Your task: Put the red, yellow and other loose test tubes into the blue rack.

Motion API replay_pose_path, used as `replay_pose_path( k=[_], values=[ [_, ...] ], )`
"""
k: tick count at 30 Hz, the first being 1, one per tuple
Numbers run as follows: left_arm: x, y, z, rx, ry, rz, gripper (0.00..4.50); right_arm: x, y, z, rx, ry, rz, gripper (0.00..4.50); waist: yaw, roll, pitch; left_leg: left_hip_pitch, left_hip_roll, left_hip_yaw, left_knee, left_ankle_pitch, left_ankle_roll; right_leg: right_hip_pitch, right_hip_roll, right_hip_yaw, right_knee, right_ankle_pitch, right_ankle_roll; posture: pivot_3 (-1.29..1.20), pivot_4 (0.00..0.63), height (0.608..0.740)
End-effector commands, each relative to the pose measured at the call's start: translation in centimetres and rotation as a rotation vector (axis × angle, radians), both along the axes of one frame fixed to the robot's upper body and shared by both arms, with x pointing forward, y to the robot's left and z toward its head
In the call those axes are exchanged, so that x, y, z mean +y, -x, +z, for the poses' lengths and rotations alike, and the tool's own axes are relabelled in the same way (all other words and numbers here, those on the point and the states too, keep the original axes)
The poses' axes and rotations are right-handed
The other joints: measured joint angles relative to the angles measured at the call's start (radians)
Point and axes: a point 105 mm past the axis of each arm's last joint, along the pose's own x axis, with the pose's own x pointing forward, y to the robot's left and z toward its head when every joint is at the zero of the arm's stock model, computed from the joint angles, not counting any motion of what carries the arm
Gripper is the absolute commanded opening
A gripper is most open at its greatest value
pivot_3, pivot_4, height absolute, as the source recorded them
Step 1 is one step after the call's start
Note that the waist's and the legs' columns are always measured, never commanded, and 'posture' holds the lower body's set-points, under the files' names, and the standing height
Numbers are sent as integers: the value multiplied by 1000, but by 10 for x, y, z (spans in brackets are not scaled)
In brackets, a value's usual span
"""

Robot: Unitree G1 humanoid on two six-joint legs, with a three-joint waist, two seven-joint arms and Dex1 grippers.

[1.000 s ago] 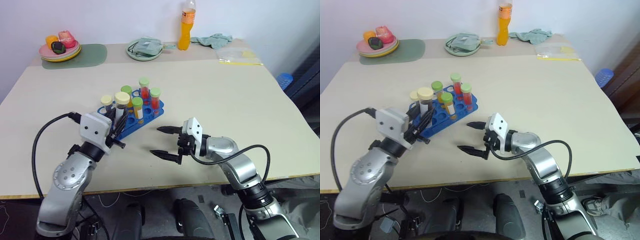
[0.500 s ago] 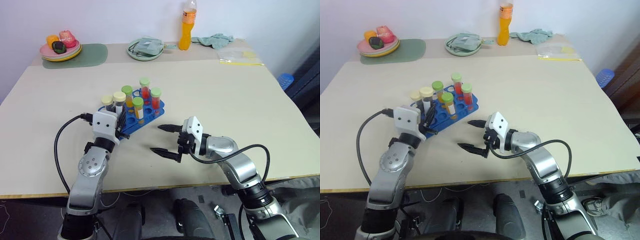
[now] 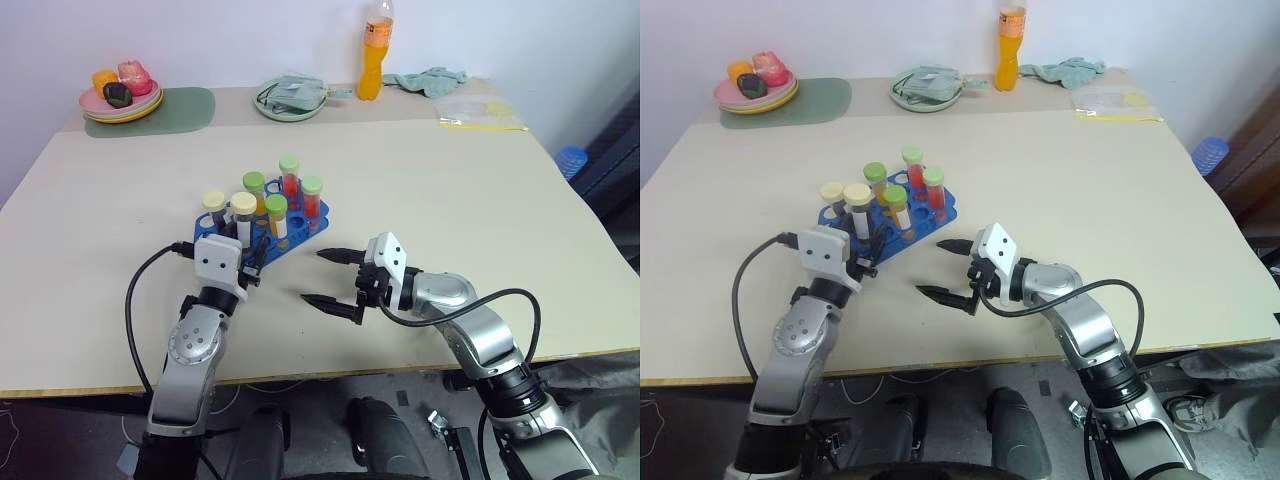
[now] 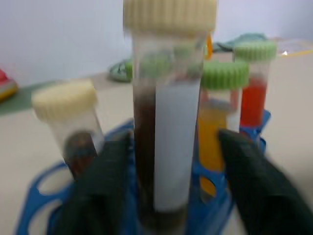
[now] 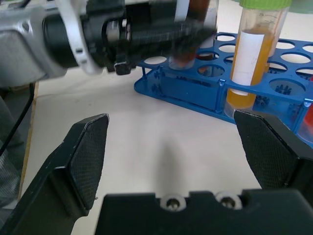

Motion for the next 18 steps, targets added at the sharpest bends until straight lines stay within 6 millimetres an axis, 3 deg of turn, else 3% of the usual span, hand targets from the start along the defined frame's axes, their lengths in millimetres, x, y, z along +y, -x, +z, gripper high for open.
replay_pose_path(
  k=[1,10,18],
  values=[
    [9,8,23,-106,34,22,4434,1,4,16,-60,-26,23,4500,0,0,0,0,0,0,0,0,0,0,0,0,0,0,0,0,150,740],
    [40,39,37,-109,75,45,4434,-17,1,30,-71,-8,30,4500,0,0,0,0,1,0,0,0,0,0,0,0,0,0,0,0,150,740],
    [42,41,35,-71,64,7,4434,-26,-4,30,-78,16,-6,4500,0,0,0,0,1,0,1,0,0,0,0,0,0,0,0,0,150,740]
  ],
)
